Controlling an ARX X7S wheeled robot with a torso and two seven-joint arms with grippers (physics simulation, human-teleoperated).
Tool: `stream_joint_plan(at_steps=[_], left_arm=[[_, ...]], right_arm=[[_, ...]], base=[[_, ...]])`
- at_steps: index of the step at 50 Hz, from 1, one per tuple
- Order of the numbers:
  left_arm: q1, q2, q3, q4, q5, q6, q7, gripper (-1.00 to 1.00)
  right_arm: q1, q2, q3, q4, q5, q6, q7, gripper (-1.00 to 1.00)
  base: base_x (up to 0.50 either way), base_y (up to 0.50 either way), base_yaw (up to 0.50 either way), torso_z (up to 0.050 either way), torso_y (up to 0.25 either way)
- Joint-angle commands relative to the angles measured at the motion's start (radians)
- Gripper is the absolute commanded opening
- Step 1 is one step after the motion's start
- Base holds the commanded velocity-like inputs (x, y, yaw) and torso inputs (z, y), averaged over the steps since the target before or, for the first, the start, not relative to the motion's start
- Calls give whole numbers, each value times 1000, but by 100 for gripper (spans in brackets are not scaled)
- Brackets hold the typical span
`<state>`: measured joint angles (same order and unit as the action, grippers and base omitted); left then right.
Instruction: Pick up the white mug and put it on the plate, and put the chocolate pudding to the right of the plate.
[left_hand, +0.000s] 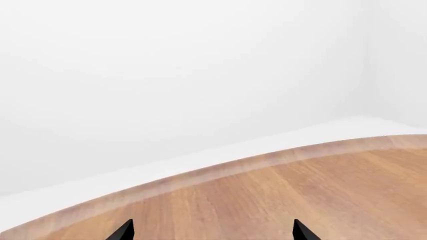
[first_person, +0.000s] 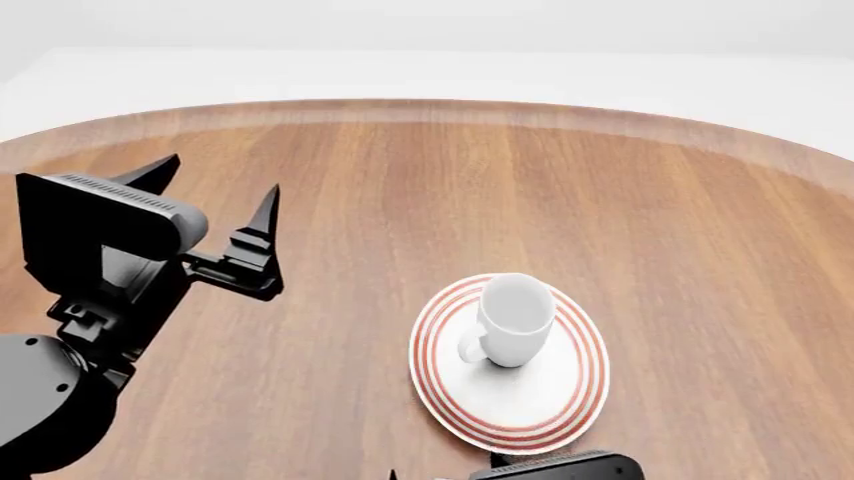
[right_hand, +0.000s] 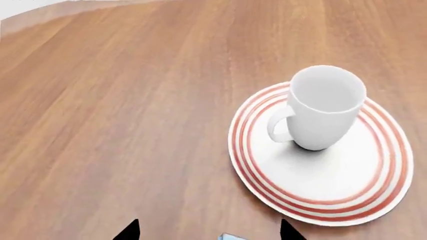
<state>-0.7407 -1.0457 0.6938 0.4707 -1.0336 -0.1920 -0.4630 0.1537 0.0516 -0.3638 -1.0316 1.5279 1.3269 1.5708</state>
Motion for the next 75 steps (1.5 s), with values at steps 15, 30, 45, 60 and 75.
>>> stream_joint_plan(at_steps=[15, 30, 45, 60, 75], left_arm=[[10, 33, -24, -13, 8, 26, 30, 100], [12, 38, -24, -17, 12, 25, 33, 100], [11, 44, -21, -16, 14, 20, 35, 100], [13, 45, -26, -25, 12, 24, 38, 100], [8, 45, -30, -24, 7, 18, 37, 100]], right_arm=[[-64, -46, 74, 48, -11, 69, -1, 100], [-75, -39, 88, 59, -10, 58, -1, 100], [-83, -20, 114, 97, -55, -8, -20, 100], [-80, -13, 65, 124, -81, -53, -23, 100], [-77, 3, 33, 175, -129, -108, -69, 100]], base=[[0, 0, 0, 0, 0], [0, 0, 0, 0, 0], [0, 0, 0, 0, 0], [0, 0, 0, 0, 0], [0, 0, 0, 0, 0]])
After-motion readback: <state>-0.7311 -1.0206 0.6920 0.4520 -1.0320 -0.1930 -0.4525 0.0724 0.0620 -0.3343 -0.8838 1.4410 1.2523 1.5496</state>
